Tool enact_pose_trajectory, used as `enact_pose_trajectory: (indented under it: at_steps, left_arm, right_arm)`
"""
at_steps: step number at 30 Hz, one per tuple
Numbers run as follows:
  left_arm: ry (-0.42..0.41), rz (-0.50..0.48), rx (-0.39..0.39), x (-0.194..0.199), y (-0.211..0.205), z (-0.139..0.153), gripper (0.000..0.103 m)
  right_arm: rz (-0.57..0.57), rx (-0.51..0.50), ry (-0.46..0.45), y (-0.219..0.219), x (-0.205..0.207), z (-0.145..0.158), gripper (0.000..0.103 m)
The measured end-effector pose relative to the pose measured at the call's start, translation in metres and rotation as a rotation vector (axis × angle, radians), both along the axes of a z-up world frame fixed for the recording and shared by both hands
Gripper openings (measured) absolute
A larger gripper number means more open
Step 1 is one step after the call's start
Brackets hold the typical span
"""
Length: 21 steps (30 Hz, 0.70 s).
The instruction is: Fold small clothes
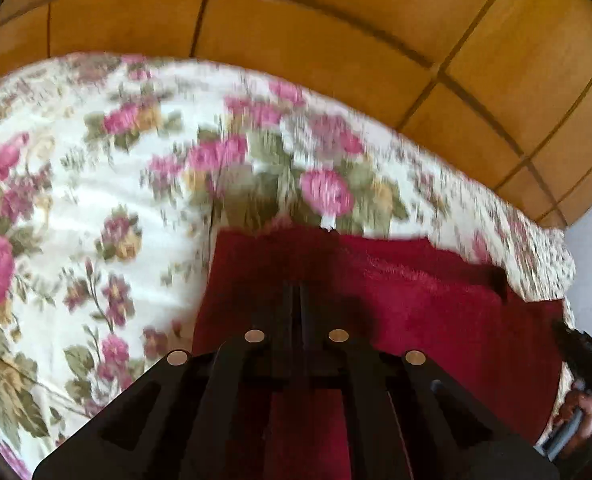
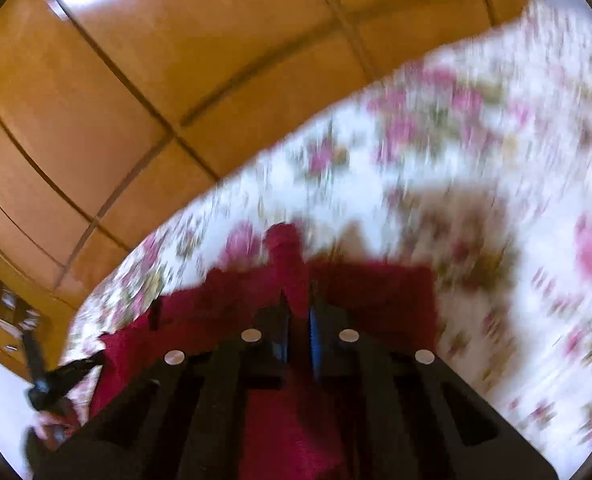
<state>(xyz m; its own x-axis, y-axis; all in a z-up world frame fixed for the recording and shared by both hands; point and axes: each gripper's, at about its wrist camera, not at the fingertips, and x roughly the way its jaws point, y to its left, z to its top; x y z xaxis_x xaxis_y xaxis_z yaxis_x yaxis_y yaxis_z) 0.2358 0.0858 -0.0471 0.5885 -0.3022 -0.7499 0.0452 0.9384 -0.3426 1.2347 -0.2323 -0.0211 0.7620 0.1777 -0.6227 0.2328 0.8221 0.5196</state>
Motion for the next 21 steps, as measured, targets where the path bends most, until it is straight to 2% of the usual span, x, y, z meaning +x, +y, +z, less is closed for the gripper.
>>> enact_pose_trajectory:
  at_steps: [2, 4, 7, 9, 14, 17, 18, 19, 20, 21]
  left_arm:
    - [-0.043, 0.030, 0.046, 0.000, -0.004, 0.003, 0.002]
    - [-0.058, 0.058, 0.074, 0.004, -0.008, -0.002, 0.002]
    - [-0.026, 0.066, 0.124, 0.010, -0.011, -0.025, 0.002]
    - [-0.033, 0.073, 0.116, 0.011, -0.013, -0.032, 0.002]
    - [-0.030, 0.072, 0.137, 0.015, -0.017, -0.036, 0.002]
    - [-0.028, 0.070, 0.147, 0.016, -0.019, -0.034, 0.002]
    - [-0.028, 0.067, 0.149, 0.015, -0.019, -0.031, 0.005]
    - [-0.029, 0.066, 0.147, 0.013, -0.019, -0.027, 0.014]
    - [-0.030, 0.067, 0.141, 0.009, -0.017, -0.020, 0.020]
    - [-0.035, 0.077, 0.135, 0.004, -0.014, -0.012, 0.033]
  right_arm:
    - [-0.039, -0.040, -0.019, -0.001, -0.001, 0.004, 0.007]
    - [-0.074, -0.062, 0.022, -0.002, 0.005, -0.008, 0.007]
    - [-0.102, -0.115, 0.109, 0.000, 0.015, -0.040, 0.007]
    - [-0.113, -0.135, 0.131, 0.000, 0.017, -0.058, 0.008]
    - [-0.127, -0.155, 0.139, 0.001, 0.021, -0.062, 0.011]
    - [-0.128, -0.135, 0.127, -0.001, 0.020, -0.062, 0.013]
    - [-0.123, -0.116, 0.119, -0.003, 0.019, -0.062, 0.014]
    - [-0.119, -0.104, 0.119, -0.005, 0.019, -0.061, 0.016]
    - [-0.115, -0.092, 0.122, -0.006, 0.017, -0.057, 0.024]
    - [-0.114, -0.094, 0.114, -0.005, 0.013, -0.049, 0.041]
